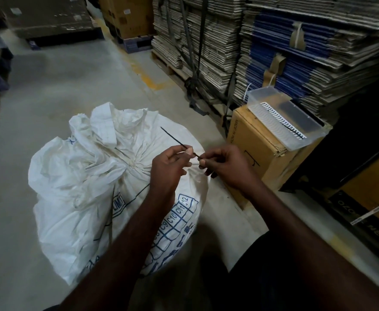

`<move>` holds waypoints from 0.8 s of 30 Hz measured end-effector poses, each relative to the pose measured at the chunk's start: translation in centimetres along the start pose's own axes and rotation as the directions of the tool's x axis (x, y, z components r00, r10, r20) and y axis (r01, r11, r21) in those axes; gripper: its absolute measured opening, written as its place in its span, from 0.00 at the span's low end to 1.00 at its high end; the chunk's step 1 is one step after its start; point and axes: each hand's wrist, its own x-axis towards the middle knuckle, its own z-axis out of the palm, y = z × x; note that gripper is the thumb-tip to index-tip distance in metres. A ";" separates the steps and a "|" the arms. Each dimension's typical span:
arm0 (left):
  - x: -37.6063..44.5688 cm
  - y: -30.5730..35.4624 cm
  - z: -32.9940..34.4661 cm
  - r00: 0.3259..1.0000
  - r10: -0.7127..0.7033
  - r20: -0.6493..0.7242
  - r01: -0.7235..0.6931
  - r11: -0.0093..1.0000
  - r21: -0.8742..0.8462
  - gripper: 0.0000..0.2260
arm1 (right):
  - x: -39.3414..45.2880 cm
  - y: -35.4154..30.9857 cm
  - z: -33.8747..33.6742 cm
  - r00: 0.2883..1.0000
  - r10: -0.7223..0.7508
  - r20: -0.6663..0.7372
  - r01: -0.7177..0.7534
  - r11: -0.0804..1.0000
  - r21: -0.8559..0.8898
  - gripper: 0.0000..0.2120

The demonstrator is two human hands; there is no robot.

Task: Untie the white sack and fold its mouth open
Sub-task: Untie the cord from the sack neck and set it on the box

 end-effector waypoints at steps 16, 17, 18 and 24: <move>0.6 1.2 10.3 0.968 0.244 0.054 -0.248 0.966 0.080 0.07 | -7.8 2.7 -16.3 0.883 0.017 -0.469 -0.182 0.933 -0.310 0.07; 0.2 1.3 11.8 0.957 0.284 0.064 -0.289 0.952 0.105 0.07 | -7.7 3.0 -17.6 0.850 0.044 -0.525 -0.191 0.954 -0.229 0.07; -0.2 1.3 13.4 0.944 0.322 0.076 -0.329 0.936 0.127 0.07 | -7.4 3.3 -18.7 0.824 0.084 -0.560 -0.189 0.973 -0.132 0.08; -2.6 0.2 21.4 0.926 0.378 0.007 -0.377 0.922 0.091 0.06 | -5.0 4.1 -21.3 0.790 0.316 -0.526 -0.027 0.875 0.484 0.30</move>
